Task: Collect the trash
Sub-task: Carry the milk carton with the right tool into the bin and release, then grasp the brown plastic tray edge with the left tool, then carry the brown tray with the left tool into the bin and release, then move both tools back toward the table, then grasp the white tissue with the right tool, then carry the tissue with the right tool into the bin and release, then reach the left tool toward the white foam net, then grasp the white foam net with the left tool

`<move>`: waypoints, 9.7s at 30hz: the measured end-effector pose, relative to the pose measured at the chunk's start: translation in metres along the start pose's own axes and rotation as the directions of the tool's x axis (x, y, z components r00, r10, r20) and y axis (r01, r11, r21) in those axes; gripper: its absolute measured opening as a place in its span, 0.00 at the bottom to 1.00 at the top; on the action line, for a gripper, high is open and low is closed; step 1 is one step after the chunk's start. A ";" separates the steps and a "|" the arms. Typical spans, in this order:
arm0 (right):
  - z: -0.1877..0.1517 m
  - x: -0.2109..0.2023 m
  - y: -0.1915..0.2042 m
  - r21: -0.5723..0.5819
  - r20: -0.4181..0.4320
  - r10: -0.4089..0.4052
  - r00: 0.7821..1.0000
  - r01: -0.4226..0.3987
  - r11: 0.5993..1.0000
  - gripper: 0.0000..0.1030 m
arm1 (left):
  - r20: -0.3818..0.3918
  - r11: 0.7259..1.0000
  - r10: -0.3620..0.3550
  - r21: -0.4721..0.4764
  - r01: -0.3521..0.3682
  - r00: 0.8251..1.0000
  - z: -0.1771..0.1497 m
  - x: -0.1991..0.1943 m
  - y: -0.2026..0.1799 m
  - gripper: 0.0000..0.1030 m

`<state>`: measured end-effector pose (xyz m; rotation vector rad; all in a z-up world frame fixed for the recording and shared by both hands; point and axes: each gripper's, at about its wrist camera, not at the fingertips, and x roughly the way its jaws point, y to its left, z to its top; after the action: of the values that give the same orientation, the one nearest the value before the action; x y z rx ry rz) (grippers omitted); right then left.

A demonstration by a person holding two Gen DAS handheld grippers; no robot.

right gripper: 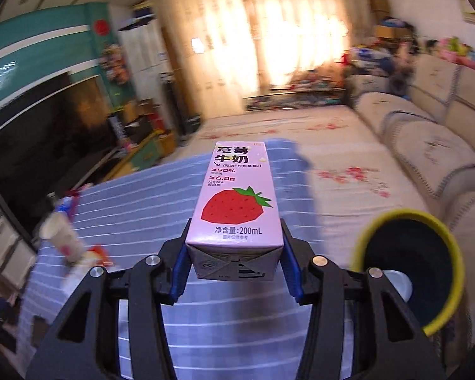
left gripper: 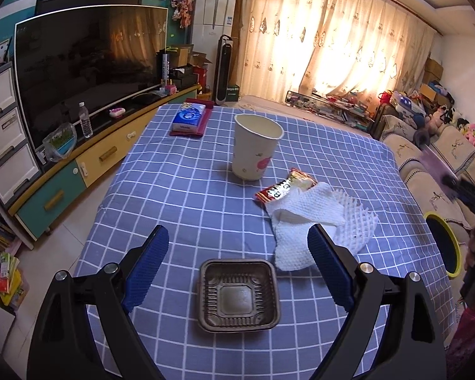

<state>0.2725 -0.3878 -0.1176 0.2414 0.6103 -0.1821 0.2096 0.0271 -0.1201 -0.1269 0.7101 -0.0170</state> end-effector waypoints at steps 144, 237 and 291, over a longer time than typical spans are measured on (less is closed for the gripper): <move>-0.036 -0.001 -0.026 -0.040 -0.075 -0.092 0.993 0.089 0.995 0.64 | 0.316 0.973 -0.202 0.171 0.154 0.927 0.125 0.024 -0.089 0.87; -0.037 0.060 -0.146 0.025 -0.140 -0.474 0.869 0.481 0.876 0.61 | 0.253 0.931 -0.300 0.287 0.225 0.920 0.086 0.063 -0.062 0.91; -0.030 -0.018 -0.170 0.149 -0.067 -0.410 0.910 0.415 0.897 0.61 | -0.465 0.582 -0.384 0.549 0.600 0.798 0.015 0.099 -0.242 0.25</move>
<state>0.2008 -0.5404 -0.1598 0.2685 0.6768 -0.6421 0.3010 -0.2176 -0.1434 0.4025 0.9134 -0.8715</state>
